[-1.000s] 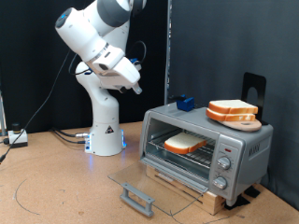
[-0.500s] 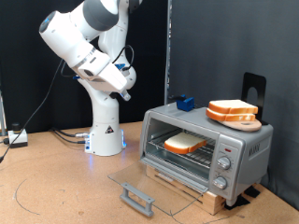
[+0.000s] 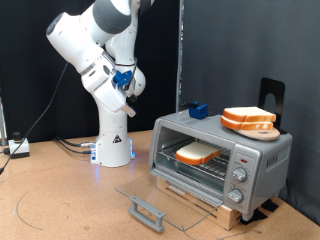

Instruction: Make a piece of toast with the oven

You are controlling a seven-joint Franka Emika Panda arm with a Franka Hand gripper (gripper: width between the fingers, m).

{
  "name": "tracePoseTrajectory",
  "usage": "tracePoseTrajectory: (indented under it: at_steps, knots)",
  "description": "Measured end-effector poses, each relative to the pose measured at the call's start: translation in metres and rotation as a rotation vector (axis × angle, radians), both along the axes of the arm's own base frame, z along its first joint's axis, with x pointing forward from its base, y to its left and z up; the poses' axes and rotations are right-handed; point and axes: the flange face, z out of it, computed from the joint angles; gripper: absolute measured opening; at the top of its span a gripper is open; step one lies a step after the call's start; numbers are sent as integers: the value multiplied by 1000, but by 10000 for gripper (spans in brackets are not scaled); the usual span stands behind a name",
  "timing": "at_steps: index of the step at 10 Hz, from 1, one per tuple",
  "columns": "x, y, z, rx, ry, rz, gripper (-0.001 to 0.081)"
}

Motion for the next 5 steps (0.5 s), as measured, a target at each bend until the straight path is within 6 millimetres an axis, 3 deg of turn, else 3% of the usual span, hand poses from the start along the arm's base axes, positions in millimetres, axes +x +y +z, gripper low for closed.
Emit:
tracePoseTrajectory:
  at_steps: [2, 5]
  knots:
    - [-2, 3, -4, 29, 173, -40, 809]
    - [19, -11, -16, 95, 498, -229, 809]
